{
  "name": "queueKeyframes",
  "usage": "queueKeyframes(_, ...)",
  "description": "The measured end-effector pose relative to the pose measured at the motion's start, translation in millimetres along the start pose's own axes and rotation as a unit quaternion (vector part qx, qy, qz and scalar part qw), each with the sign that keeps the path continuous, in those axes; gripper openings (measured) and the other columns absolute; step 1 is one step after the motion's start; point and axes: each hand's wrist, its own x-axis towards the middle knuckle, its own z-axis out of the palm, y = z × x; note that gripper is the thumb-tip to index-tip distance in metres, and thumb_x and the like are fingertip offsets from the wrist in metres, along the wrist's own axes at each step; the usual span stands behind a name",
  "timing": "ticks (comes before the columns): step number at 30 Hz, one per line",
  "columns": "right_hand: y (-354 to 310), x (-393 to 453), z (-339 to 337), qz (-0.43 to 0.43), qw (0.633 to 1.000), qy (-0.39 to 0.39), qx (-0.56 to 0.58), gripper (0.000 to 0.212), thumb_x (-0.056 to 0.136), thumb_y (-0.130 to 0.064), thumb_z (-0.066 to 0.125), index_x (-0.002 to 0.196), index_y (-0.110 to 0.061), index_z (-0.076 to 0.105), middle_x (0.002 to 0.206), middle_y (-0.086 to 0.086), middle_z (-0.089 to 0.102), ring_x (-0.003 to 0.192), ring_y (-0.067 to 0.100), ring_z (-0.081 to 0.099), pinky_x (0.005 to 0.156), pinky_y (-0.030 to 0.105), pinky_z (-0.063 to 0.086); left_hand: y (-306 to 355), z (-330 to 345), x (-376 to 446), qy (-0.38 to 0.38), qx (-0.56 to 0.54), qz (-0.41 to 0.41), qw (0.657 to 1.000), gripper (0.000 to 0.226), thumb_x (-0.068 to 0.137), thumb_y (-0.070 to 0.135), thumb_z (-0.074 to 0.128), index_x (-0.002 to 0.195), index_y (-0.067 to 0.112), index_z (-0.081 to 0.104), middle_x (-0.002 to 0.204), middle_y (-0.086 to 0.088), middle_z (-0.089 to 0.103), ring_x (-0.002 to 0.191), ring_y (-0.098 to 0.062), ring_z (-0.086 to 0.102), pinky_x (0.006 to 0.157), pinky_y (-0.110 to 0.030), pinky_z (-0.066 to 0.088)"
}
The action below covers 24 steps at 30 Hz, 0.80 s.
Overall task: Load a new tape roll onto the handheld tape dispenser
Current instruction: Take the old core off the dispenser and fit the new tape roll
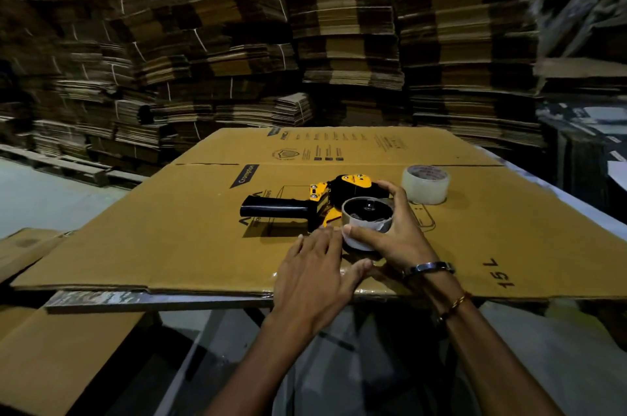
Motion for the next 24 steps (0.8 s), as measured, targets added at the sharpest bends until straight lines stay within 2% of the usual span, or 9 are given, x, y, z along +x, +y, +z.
queueKeyframes(2,-2.1,-1.9,-0.4,-0.006,1.000,-0.014,-0.017,0.096,0.070,-0.026,0.089,0.146,-0.027,0.031,0.132,-0.009,0.042,0.121,0.011,0.045,0.094,0.023,0.037,-0.3,-1.8,0.4,-0.027,0.016,0.000,1.000,0.086,0.089,0.074,0.005,0.158,0.023,0.017,0.166,0.001,0.017,0.153,-0.012,0.010,0.125,-0.038,0.008)
queueKeyframes(4,-2.2,-2.6,-1.4,-0.009,0.999,-0.029,-0.021,0.099,0.070,-0.027,0.089,0.148,-0.029,0.028,0.134,-0.010,0.041,0.122,0.010,0.044,0.095,0.023,0.036,-0.9,-3.7,0.5,-0.039,0.015,0.000,0.999,0.091,0.086,0.076,0.002,0.158,0.022,0.017,0.167,0.001,0.014,0.153,-0.013,0.009,0.125,-0.039,0.008)
queueKeyframes(8,-0.7,1.0,-9.5,0.003,0.998,-0.067,-0.008,0.096,0.068,-0.026,0.091,0.144,-0.034,0.032,0.128,-0.017,0.050,0.117,0.006,0.053,0.091,0.017,0.045,-4.3,-5.6,1.6,-0.040,0.023,0.007,0.999,0.087,0.090,0.076,0.009,0.156,0.021,0.025,0.165,0.000,0.021,0.152,-0.014,0.016,0.124,-0.037,0.013)
queueKeyframes(11,-1.2,1.9,-14.6,-0.002,0.996,-0.091,-0.009,0.090,0.066,-0.026,0.092,0.137,-0.039,0.037,0.125,-0.025,0.051,0.118,0.000,0.054,0.095,0.020,0.046,-5.1,-7.2,1.9,-0.039,0.032,0.010,0.999,0.085,0.092,0.076,0.013,0.154,0.020,0.030,0.164,-0.001,0.026,0.151,-0.014,0.019,0.122,-0.036,0.017)
queueKeyframes(15,0.1,2.4,-13.4,0.000,0.997,-0.075,-0.023,0.085,0.069,-0.029,0.090,0.138,-0.032,0.042,0.130,-0.014,0.055,0.119,0.009,0.055,0.099,0.028,0.047,-5.5,-7.3,3.1,-0.042,0.045,0.013,0.998,0.087,0.091,0.078,0.014,0.154,0.020,0.030,0.163,-0.003,0.028,0.150,-0.016,0.023,0.120,-0.037,0.021)
queueKeyframes(19,2.0,3.0,-13.4,0.006,0.997,-0.075,-0.015,0.084,0.069,-0.030,0.089,0.139,-0.031,0.042,0.132,-0.011,0.054,0.122,0.011,0.054,0.096,0.025,0.045,-4.7,-9.8,3.1,-0.043,0.049,0.017,0.998,0.086,0.091,0.077,0.015,0.154,0.019,0.029,0.162,-0.003,0.029,0.149,-0.017,0.025,0.119,-0.036,0.022)
queueKeyframes(21,2.9,2.7,-13.8,0.014,0.996,-0.086,-0.010,0.087,0.069,-0.032,0.089,0.141,-0.033,0.039,0.134,-0.012,0.052,0.125,0.012,0.053,0.100,0.029,0.046,-3.8,-11.9,2.4,-0.044,0.052,0.017,0.998,0.085,0.092,0.076,0.016,0.153,0.019,0.032,0.160,-0.003,0.033,0.147,-0.018,0.027,0.118,-0.037,0.023)
queueKeyframes(24,0.9,-1.7,-14.3,0.007,0.995,-0.097,-0.034,0.107,0.067,-0.032,0.091,0.150,-0.036,0.024,0.137,-0.016,0.045,0.128,0.008,0.046,0.105,0.031,0.041,-3.1,-13.1,2.7,-0.042,0.053,0.015,0.998,0.082,0.092,0.075,0.018,0.149,0.019,0.037,0.157,-0.003,0.037,0.145,-0.018,0.031,0.116,-0.037,0.025)
